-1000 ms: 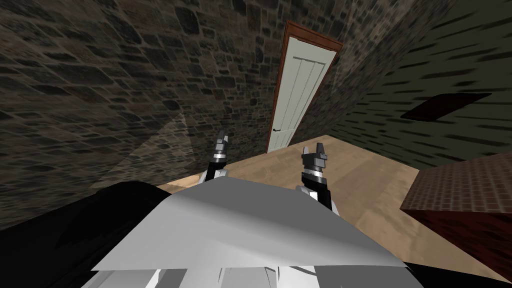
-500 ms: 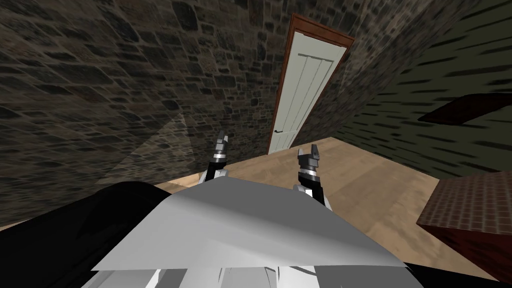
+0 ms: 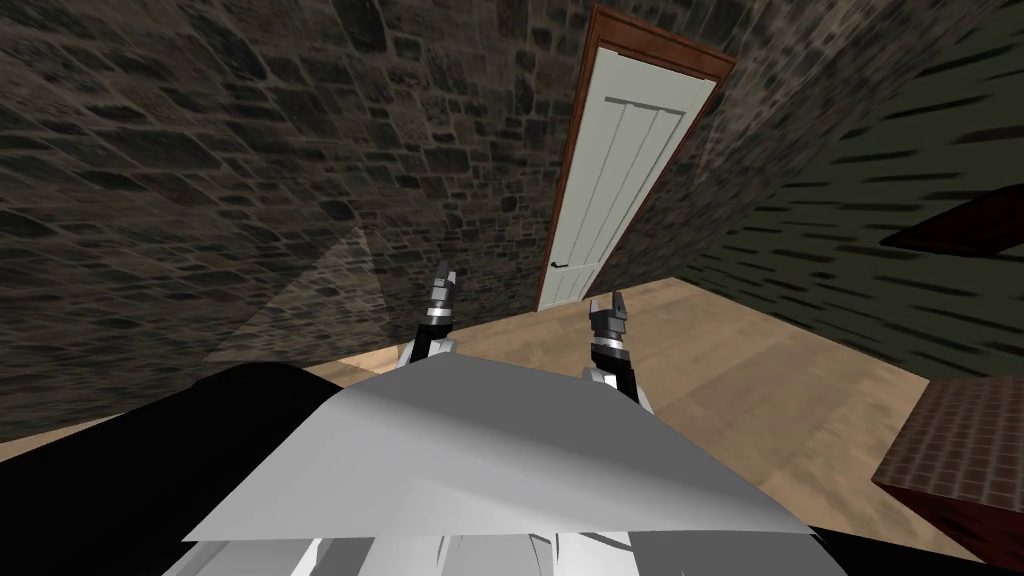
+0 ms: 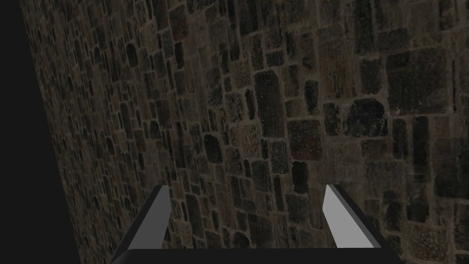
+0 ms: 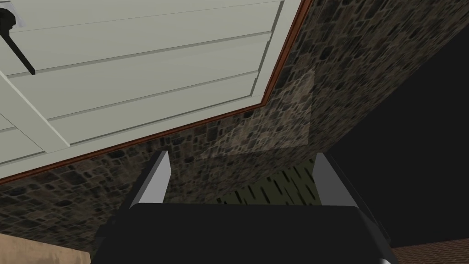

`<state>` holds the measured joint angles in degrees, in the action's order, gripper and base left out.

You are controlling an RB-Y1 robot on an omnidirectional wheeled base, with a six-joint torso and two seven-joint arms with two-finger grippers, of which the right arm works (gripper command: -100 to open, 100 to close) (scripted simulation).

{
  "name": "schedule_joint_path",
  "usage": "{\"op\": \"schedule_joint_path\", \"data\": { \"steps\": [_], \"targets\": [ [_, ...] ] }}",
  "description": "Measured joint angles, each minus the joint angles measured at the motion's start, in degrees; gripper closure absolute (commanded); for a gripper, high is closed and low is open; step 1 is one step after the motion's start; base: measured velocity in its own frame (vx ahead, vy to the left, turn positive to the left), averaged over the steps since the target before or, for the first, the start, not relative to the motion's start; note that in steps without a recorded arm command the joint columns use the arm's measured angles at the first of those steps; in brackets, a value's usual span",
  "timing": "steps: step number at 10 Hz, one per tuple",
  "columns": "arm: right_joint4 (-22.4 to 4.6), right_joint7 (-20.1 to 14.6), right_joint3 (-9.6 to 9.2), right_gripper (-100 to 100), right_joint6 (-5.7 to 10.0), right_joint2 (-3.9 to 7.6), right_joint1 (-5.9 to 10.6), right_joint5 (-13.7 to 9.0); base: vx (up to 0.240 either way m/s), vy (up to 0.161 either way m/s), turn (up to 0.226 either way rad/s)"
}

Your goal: Pull the door open

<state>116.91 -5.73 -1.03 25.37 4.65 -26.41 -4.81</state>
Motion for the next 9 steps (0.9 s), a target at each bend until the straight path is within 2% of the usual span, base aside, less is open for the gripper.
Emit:
{"op": "schedule_joint_path", "data": {
  "steps": [1, 5, 9],
  "targets": [
    [-1.0, -0.1, -0.18, -100, 0.4, 0.24, 0.15, -0.1, 0.085, -0.048, 0.057],
    [-7.0, -0.3, -0.74, -100, 2.48, 1.16, 2.33, -0.5, 0.095, -0.048, 0.072],
    [-12.4, -0.7, -1.26, -100, 3.84, 2.15, 4.59, -1.0, 0.091, -0.06, 0.081]
  ]
}}
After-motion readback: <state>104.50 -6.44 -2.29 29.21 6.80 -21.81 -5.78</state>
